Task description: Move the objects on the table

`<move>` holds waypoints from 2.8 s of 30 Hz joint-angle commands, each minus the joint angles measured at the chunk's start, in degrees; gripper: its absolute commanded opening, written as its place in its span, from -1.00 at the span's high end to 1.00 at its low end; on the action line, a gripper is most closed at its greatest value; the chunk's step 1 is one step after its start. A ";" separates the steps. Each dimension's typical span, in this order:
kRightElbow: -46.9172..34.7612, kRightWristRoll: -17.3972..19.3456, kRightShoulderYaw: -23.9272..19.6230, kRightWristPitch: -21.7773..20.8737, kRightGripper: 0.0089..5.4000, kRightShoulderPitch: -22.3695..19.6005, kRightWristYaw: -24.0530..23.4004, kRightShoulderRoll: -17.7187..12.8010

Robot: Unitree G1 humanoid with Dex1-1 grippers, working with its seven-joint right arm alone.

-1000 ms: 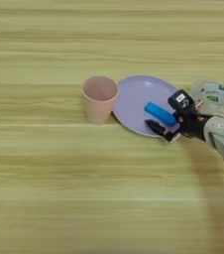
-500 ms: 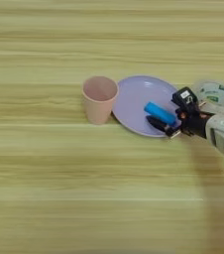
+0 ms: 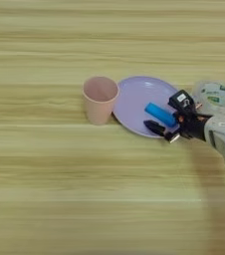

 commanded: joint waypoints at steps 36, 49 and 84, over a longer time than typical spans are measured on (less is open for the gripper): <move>-2.13 1.56 -3.61 -2.33 0.48 -3.79 -0.97 -1.70; -13.76 3.26 -9.01 1.07 0.48 0.49 -1.94 -4.36; -23.72 4.37 -16.20 5.92 0.48 18.57 -2.73 -9.46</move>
